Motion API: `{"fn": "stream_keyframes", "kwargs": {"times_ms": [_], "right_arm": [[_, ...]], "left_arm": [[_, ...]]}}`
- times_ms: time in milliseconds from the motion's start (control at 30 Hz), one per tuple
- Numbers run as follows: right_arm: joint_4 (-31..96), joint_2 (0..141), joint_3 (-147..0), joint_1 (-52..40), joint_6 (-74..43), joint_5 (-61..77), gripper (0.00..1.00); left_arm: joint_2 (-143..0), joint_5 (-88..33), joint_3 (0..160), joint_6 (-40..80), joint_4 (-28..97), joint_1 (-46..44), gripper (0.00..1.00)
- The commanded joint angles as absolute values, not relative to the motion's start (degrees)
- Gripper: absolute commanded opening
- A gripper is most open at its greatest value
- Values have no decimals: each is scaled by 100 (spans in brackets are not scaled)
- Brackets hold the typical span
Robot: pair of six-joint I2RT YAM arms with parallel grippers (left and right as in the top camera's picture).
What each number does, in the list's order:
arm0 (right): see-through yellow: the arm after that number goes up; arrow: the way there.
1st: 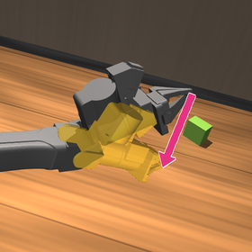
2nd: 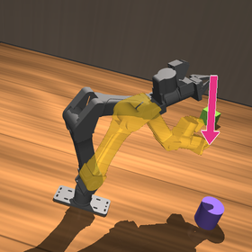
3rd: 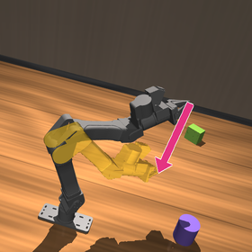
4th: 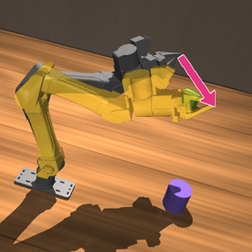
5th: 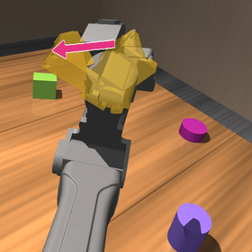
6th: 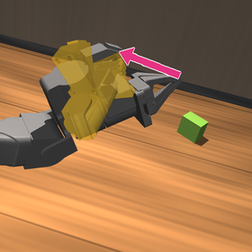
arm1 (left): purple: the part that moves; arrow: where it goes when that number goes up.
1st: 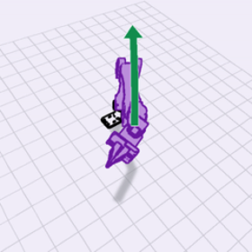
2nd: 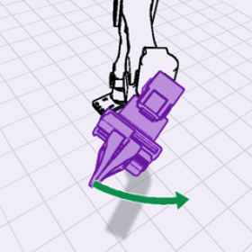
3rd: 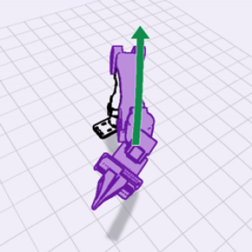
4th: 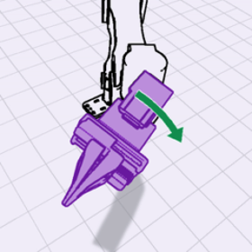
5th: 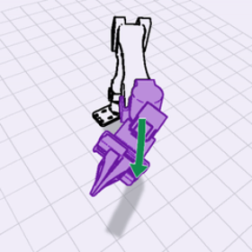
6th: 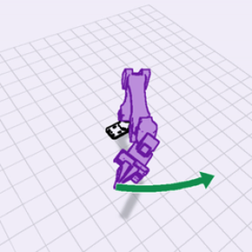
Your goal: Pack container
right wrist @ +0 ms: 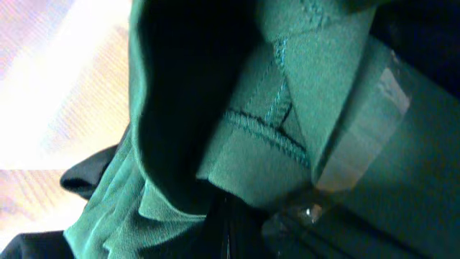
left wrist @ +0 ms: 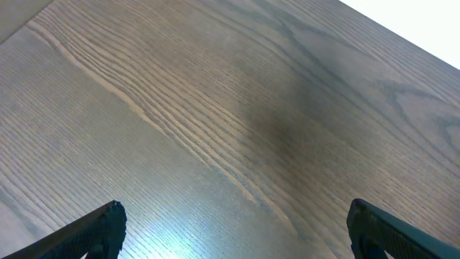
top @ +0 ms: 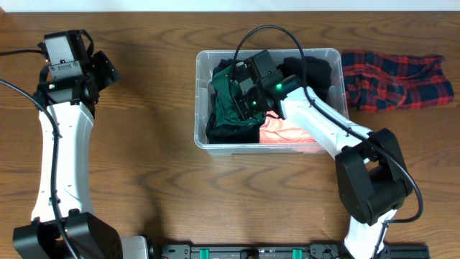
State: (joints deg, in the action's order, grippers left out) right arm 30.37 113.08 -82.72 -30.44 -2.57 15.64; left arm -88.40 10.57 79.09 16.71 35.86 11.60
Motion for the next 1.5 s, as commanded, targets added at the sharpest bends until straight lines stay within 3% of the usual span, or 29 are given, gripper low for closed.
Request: {"fn": "stream_keyframes", "kwargs": {"times_ms": [0, 500, 933, 1367, 1467], "right_arm": [[3074, 11015, -8418, -2985, -248, 1608, 1], [1719, 10923, -8471, -3212, -250, 1603, 1], [1890, 12108, -8471, -3415, -252, 1608, 2], [2163, 10086, -8556, -2742, -255, 1378, 21], [2571, 9539, -8556, -2283, -257, 967, 30]], "left_arm": [[-8809, 1122, 7924, 1660, 3601, 1181, 98], [-8809, 1122, 7924, 1660, 3601, 1181, 98], [-8809, 1122, 7924, 1660, 3601, 1184, 98], [-8809, 1122, 7924, 1660, 3601, 1181, 98], [-8809, 1122, 7924, 1660, 3601, 1181, 98]]}}
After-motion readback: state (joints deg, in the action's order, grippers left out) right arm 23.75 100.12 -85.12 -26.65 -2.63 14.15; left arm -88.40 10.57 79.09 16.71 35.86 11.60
